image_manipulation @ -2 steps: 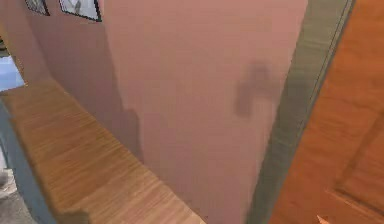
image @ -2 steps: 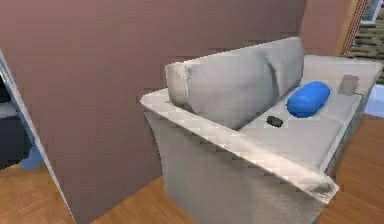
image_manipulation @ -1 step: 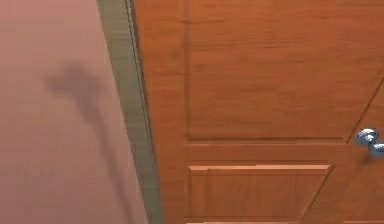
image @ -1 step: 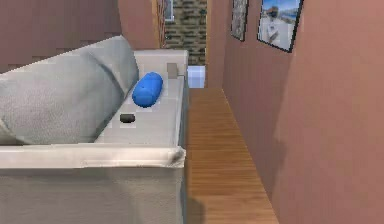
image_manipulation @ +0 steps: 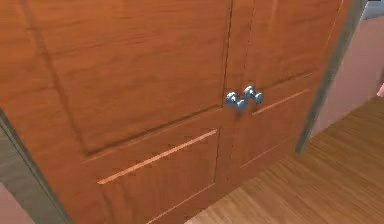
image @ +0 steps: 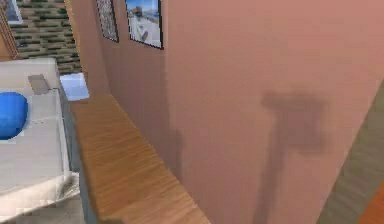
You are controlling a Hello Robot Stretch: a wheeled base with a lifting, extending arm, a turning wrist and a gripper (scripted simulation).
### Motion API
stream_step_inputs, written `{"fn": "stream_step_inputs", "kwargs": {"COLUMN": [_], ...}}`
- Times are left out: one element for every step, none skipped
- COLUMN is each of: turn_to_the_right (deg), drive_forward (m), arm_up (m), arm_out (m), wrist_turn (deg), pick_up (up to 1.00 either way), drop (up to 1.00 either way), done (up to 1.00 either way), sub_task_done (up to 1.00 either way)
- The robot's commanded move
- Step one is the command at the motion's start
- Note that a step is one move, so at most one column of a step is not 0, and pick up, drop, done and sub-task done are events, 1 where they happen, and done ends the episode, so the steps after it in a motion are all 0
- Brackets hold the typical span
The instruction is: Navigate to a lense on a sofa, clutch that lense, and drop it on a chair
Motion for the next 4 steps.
{"fn": "stream_step_inputs", "kwargs": {"turn_to_the_right": [0.0, -30.0, 0.0, -45.0], "drive_forward": [0.50, 0.00, 0.75, 0.00], "arm_up": [0.00, 0.00, 0.00, 0.00], "arm_out": [0.00, 0.00, 0.00, 0.00], "wrist_turn": [0.0, 0.0, 0.0, 0.0], "pick_up": [0.00, 0.00, 0.00, 0.00], "drop": [0.00, 0.00, 0.00, 0.00], "done": [0.00, 0.00, 0.00, 0.00], "sub_task_done": [0.00, 0.00, 0.00, 0.00]}}
